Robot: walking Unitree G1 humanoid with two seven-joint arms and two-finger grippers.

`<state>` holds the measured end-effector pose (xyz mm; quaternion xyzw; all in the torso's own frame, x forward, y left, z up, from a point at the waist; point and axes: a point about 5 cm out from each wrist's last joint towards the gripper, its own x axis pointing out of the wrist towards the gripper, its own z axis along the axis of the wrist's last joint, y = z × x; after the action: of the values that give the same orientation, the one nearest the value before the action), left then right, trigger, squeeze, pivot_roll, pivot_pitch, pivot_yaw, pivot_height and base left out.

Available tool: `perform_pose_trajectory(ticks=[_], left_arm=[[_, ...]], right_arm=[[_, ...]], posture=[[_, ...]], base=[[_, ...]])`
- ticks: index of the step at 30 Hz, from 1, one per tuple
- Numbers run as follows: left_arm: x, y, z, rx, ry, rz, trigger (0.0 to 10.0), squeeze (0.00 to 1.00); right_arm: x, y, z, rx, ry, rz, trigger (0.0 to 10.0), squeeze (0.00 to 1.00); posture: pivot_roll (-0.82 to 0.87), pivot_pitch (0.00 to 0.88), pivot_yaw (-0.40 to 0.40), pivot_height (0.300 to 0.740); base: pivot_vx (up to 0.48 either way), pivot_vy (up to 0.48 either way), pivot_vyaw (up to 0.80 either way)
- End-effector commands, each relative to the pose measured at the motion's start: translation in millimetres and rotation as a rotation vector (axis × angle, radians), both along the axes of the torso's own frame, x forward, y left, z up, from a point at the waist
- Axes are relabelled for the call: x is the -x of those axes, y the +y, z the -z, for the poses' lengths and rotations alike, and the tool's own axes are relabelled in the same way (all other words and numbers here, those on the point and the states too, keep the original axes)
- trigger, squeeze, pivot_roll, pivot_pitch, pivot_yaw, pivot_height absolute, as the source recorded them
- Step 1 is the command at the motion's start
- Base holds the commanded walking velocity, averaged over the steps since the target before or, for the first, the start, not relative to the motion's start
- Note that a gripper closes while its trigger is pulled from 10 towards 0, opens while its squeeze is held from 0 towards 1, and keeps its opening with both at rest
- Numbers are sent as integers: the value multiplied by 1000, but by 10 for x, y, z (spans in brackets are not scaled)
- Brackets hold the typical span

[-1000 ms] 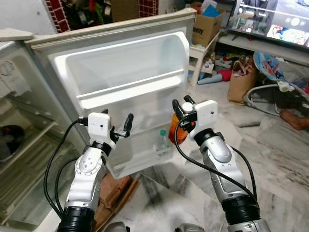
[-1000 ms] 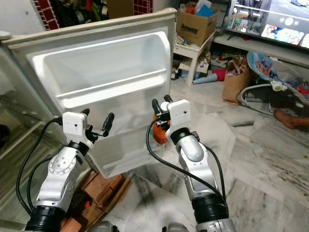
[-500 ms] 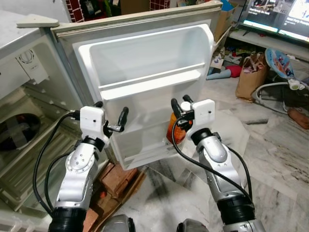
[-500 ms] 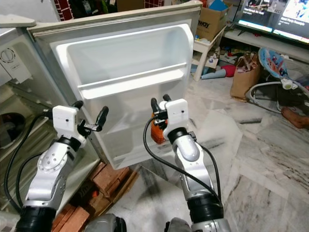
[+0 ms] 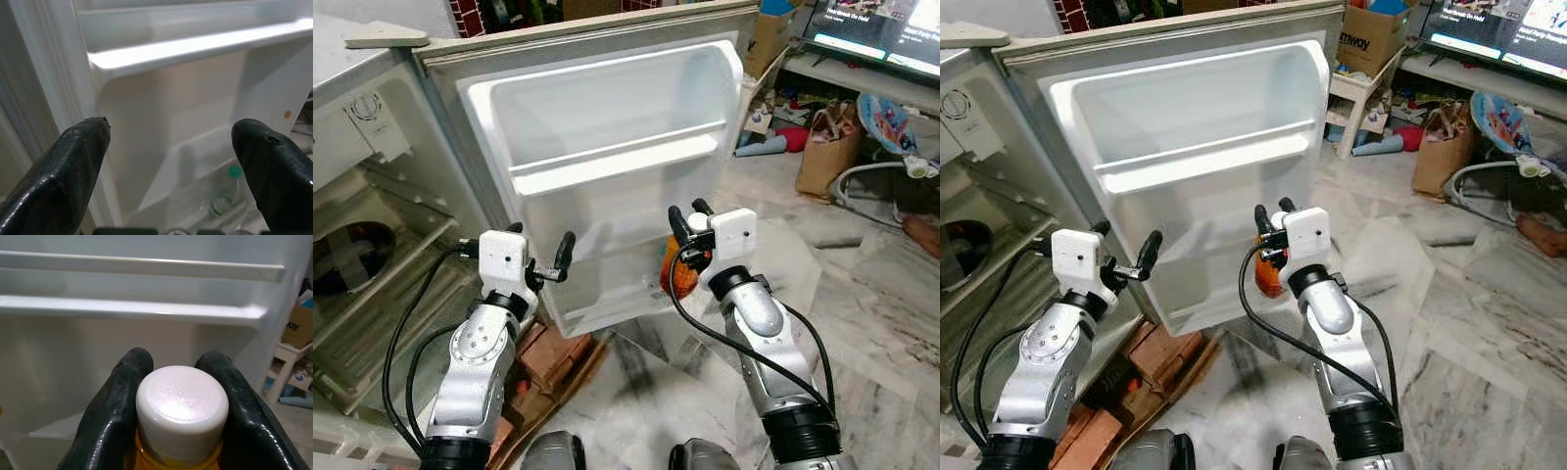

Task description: Restocking fridge

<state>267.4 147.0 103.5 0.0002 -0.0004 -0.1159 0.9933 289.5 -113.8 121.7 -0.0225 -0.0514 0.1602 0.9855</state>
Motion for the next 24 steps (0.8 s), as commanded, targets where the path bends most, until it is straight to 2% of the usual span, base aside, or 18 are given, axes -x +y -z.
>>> perform_pose_trajectory(ticks=[1, 8, 24], left_arm=[[5, 9, -25, -15, -1, 6, 10000, 0], [11, 11, -35, -12, -7, 3, 10000, 0], [13, 5, -47, -30, -18, 0, 10000, 0]], right_arm=[[-6, -4, -83, -11, -32, 9, 10000, 0], [2, -12, -99, -11, -40, 15, 10000, 0], [6, -31, -92, -6, -36, 18, 10000, 0]], posture=[[-15, 93, 28, 740], [-17, 97, 23, 740], [-19, 102, 21, 740]], base=[[0, 480, 0], [0, 431, 0], [0, 0, 0]])
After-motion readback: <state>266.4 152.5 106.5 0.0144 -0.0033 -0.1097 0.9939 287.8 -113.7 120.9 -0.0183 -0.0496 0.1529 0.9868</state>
